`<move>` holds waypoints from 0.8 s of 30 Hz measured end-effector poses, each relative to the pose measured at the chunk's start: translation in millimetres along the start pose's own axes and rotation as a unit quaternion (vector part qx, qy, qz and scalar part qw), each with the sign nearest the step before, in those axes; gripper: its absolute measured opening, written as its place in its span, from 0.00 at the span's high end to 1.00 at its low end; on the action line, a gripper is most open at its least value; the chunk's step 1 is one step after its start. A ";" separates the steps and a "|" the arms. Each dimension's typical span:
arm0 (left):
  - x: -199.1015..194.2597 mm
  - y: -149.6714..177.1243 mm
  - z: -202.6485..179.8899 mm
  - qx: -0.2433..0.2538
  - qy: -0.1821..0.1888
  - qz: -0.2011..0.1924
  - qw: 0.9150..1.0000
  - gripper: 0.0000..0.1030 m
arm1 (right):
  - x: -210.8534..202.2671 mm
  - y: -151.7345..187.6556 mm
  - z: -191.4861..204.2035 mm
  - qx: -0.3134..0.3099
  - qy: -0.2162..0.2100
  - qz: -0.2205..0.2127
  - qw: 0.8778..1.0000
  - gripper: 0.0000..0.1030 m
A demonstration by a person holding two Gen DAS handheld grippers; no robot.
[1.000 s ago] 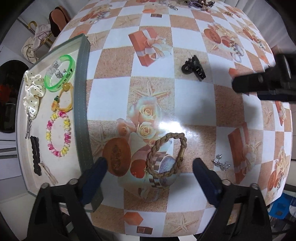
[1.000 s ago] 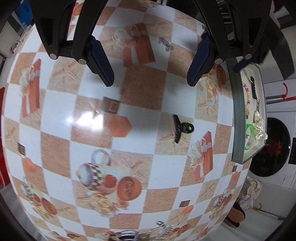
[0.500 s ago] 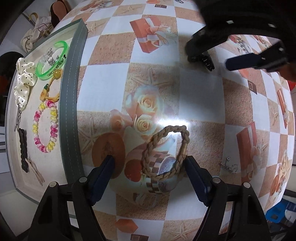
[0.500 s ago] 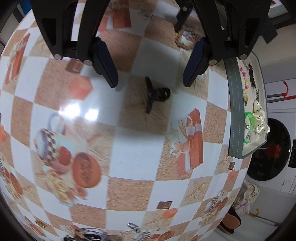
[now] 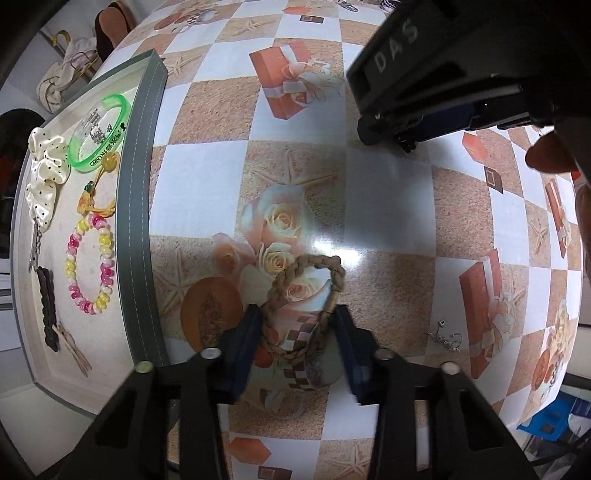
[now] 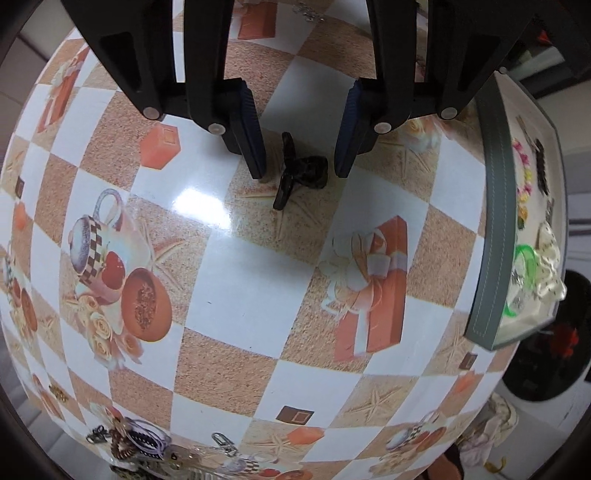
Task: Organize jewelry
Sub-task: 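Grasp the braided rope loop with the left tool while the right tool grasps the black claw clip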
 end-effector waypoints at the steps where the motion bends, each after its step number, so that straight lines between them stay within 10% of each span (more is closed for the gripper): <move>1: -0.8 -1.3 -1.0 0.000 0.003 0.002 1.000 0.71 | -0.3 1.0 0.1 -0.003 0.007 -0.002 1.000 0.70; 4: -9.4 -2.8 -10.1 -0.008 0.020 0.007 1.000 0.82 | -0.3 0.7 -0.3 0.002 0.007 -0.003 1.000 0.77; 24: -55.8 -7.4 -10.7 -0.024 0.072 -0.003 0.997 0.82 | -29.2 46.1 -56.2 0.083 -0.072 0.011 0.994 0.77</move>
Point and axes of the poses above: each gripper's, at about its wrist camera, not at the fingertips, and x roughly the way its jaws point, z to its left, y to its underside, the point moved 10 cm from there along x, roughly the way its jaws point, and after that the axes turned 4 degrees about y, right-handed, at the moved point
